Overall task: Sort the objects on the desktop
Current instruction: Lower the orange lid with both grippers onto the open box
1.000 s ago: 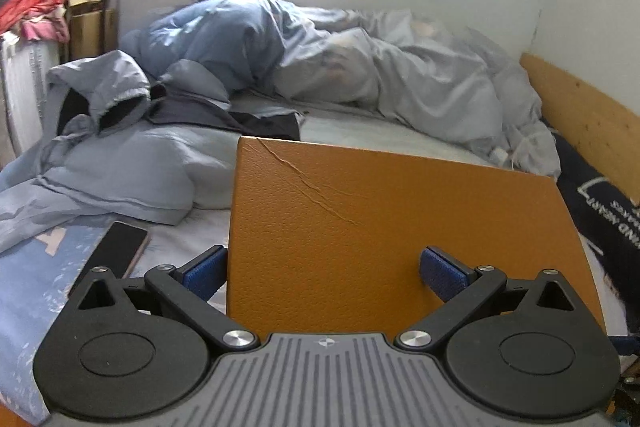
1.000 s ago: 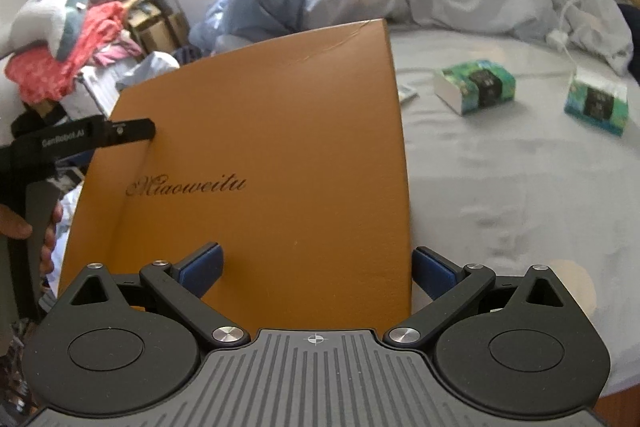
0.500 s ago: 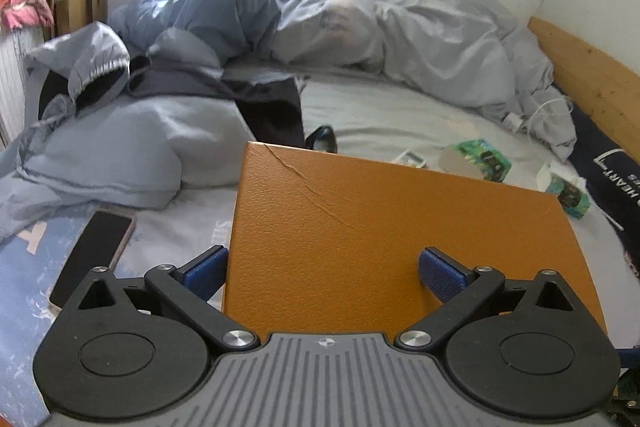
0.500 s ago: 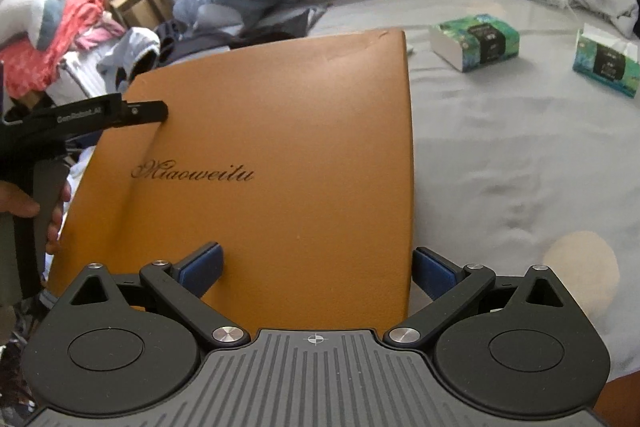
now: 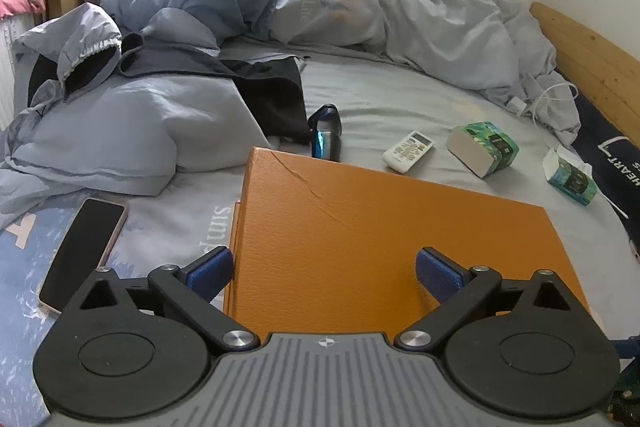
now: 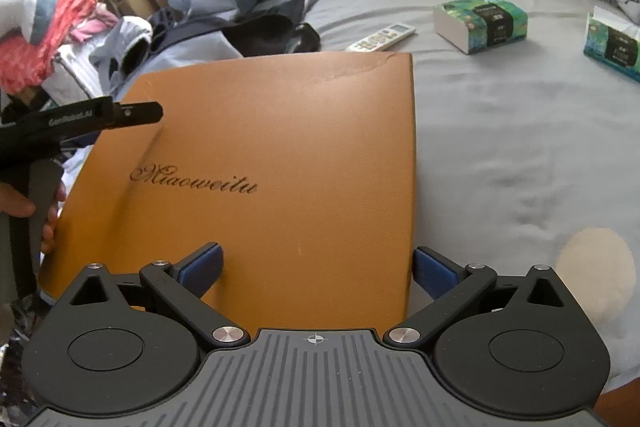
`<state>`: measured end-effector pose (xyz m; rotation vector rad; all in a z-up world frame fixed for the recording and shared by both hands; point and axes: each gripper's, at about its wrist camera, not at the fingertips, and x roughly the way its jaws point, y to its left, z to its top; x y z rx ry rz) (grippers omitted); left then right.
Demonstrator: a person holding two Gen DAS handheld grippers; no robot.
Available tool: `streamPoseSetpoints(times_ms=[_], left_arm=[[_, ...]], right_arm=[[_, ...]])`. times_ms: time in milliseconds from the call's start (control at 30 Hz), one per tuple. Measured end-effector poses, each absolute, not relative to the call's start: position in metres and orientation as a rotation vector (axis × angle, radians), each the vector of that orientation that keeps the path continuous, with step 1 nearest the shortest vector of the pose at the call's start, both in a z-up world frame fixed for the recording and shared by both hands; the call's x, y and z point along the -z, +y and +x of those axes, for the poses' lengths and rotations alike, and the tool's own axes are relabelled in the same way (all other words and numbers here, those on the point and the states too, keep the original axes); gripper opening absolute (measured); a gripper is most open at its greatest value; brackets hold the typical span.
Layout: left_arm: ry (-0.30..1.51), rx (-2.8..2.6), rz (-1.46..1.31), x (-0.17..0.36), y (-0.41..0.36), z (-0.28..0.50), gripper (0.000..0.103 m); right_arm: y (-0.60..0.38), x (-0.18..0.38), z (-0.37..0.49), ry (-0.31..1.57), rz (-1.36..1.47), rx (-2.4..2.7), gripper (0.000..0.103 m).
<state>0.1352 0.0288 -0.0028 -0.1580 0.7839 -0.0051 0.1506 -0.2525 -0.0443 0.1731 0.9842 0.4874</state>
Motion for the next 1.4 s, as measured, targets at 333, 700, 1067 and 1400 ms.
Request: streamPoseSetpoints(times_ms=[333, 700, 1067, 1400], left_arm=[[0.767, 0.021, -0.164, -0.003, 0.031, 0.127, 0.099], [0.725, -0.018, -0.194, -0.019, 0.047, 0.084, 0.103], [0.745, -0.051, -0.211, -0.022, 0.056, 0.043, 0.103], [0.729, -0.023, -0.186, -0.013, 0.042, 0.023, 0.103]], right_arm=[[-0.265, 0.04, 0.14, 0.957, 0.203, -0.478, 0.102], [-0.279, 0.033, 0.126, 0.926, 0.233, -0.467, 0.103], [-0.295, 0.039, 0.12, 0.908, 0.315, -0.467, 0.103], [-0.309, 0.044, 0.114, 0.891, 0.39, -0.466, 0.103]])
